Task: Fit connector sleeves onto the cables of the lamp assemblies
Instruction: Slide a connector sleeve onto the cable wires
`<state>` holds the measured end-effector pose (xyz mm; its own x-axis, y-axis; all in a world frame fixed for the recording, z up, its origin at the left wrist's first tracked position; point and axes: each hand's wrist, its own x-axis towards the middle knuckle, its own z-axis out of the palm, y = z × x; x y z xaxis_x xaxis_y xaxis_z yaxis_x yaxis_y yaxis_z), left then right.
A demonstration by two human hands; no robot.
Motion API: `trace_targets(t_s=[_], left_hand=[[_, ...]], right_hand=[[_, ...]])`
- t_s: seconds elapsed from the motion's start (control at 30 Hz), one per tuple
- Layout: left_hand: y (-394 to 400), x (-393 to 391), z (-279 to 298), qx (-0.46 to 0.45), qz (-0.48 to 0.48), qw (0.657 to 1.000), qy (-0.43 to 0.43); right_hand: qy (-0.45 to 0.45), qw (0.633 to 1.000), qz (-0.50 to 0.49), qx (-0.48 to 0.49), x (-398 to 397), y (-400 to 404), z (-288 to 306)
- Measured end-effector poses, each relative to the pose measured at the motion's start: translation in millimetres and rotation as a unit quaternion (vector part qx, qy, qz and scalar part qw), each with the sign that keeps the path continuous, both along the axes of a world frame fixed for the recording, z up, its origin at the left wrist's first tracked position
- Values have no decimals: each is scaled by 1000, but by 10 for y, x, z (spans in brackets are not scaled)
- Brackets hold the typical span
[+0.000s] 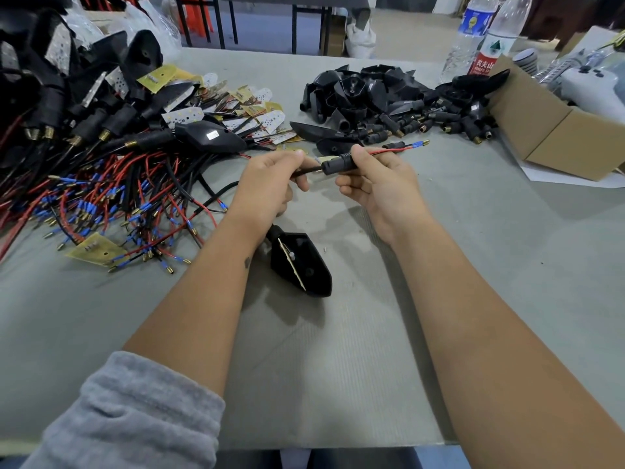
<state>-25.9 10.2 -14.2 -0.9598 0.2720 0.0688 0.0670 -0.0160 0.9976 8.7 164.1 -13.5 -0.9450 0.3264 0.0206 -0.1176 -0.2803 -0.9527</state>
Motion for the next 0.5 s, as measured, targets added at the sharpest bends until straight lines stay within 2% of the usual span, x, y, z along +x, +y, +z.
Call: trace_targets(t_s=[0.3,0.5], left_hand=[[21,-3,-14,-34,24,999,16],[58,-8,-9,-58,20,998,31]], right_hand=[[16,999,18,-23,11,30,-6],[20,996,67,49,27,4,-5]])
